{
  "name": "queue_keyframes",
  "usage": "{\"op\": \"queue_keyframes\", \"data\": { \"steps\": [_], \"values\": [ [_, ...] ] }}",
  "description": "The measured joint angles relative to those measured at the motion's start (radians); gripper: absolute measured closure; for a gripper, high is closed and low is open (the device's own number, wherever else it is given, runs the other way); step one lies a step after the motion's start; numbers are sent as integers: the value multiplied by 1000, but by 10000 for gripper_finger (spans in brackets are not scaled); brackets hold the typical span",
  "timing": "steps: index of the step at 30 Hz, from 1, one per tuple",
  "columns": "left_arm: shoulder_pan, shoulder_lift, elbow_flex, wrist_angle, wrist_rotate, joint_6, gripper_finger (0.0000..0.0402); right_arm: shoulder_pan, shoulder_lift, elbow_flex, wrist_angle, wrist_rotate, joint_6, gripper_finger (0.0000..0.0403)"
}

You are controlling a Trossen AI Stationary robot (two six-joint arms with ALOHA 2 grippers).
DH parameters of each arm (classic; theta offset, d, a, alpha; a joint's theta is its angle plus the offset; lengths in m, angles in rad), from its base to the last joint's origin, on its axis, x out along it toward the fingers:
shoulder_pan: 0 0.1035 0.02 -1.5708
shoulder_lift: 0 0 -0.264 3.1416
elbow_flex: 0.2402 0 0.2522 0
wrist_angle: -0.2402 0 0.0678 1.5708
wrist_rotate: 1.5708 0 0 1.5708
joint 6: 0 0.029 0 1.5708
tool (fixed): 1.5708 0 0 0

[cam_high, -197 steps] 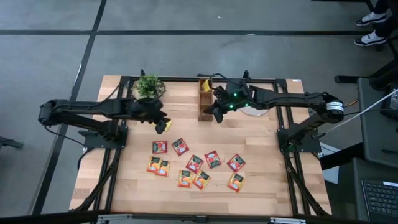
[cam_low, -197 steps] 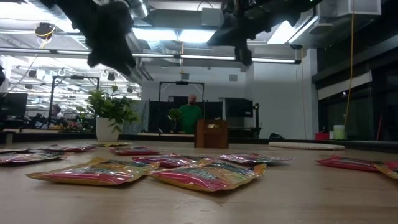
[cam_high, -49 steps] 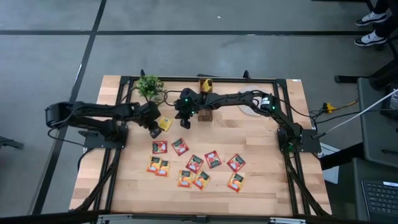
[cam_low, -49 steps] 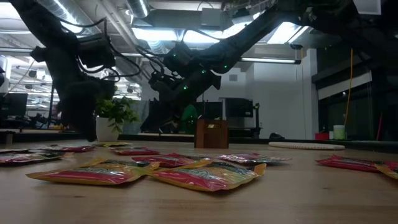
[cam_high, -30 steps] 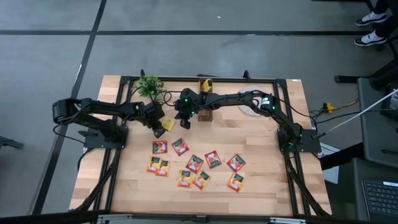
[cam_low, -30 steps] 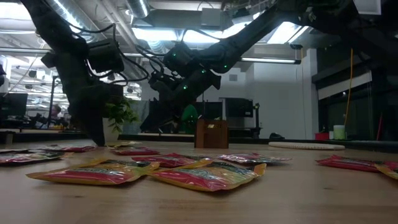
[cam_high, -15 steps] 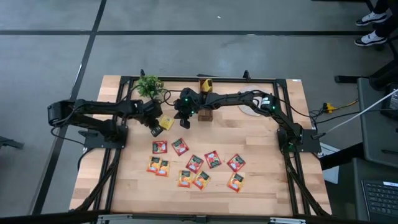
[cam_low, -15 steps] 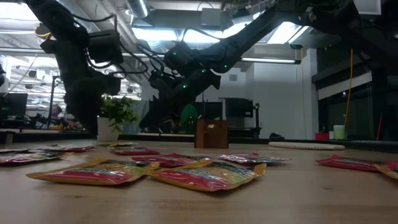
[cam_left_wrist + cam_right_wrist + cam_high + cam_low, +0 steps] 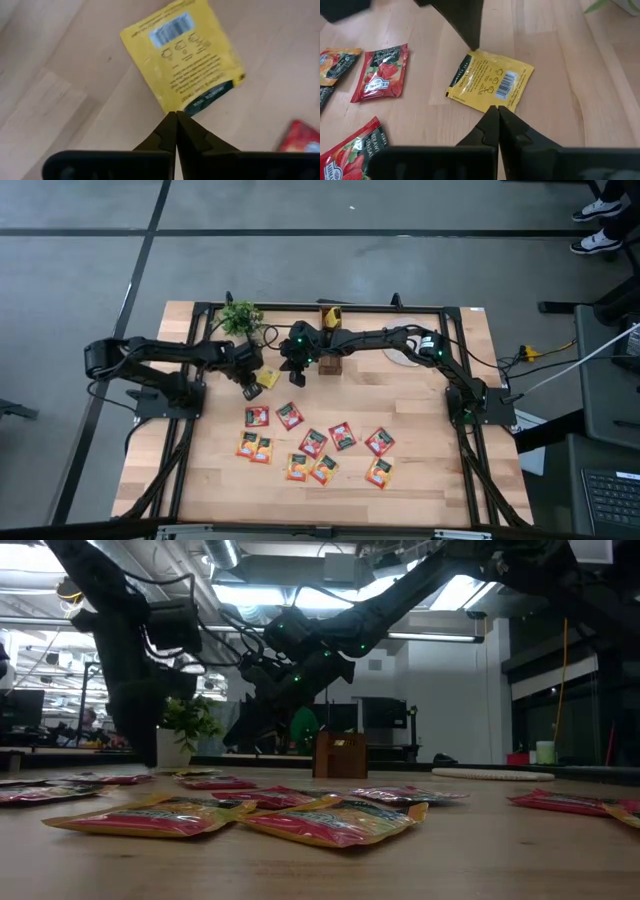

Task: Pick & Place Tea
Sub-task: Put the yellow tea bag into the left section of the wooden organizer

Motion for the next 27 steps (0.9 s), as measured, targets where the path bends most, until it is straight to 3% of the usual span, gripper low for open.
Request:
{"op": "queue_keyframes", "data": {
  "steps": [8,15,20,27],
  "values": [
    [1,107,6,80,20,35,400,0,0,0,0,0,17,397],
    [8,112,5,85,21,27,400,-1,0,0,-1,0,33,397],
    [24,112,4,84,31,13,400,-24,0,0,-3,-68,215,384],
    [31,111,2,102,30,7,400,-62,-3,0,-33,-155,485,311]
  ]
}}
